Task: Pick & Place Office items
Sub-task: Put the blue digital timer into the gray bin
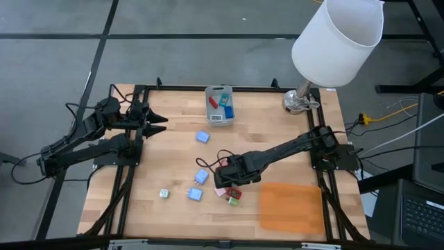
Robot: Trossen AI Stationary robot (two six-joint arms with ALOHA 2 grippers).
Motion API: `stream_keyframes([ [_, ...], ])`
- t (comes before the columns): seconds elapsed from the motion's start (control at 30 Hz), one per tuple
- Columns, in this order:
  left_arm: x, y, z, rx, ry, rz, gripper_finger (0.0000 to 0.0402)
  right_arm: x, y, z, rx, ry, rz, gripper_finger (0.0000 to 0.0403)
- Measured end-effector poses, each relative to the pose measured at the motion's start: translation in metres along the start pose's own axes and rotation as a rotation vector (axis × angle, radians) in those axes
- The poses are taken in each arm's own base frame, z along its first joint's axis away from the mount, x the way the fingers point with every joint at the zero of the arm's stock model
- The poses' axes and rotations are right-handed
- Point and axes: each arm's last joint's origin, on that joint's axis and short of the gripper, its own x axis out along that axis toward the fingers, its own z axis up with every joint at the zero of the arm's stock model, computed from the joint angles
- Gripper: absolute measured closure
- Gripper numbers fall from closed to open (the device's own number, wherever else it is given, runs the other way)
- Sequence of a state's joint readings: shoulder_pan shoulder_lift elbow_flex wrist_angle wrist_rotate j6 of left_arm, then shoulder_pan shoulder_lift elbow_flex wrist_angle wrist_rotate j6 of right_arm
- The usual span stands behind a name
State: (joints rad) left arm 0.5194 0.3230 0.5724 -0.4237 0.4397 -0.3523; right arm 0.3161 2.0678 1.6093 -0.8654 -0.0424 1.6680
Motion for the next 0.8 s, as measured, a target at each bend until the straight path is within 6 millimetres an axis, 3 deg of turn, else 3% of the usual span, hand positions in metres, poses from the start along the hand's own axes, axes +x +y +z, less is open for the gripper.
stream_keyframes([
  [0.57,0.0,0.002,-0.007,0.01,0.065,0.013,0.019,0.006,-0.008,0.013,0.013,-0.012,-0.076,0.0203],
  [0.8,0.0,0.001,-0.007,0.011,0.08,-0.031,0.019,0.005,-0.006,0.023,0.023,-0.017,-0.062,0.0169],
])
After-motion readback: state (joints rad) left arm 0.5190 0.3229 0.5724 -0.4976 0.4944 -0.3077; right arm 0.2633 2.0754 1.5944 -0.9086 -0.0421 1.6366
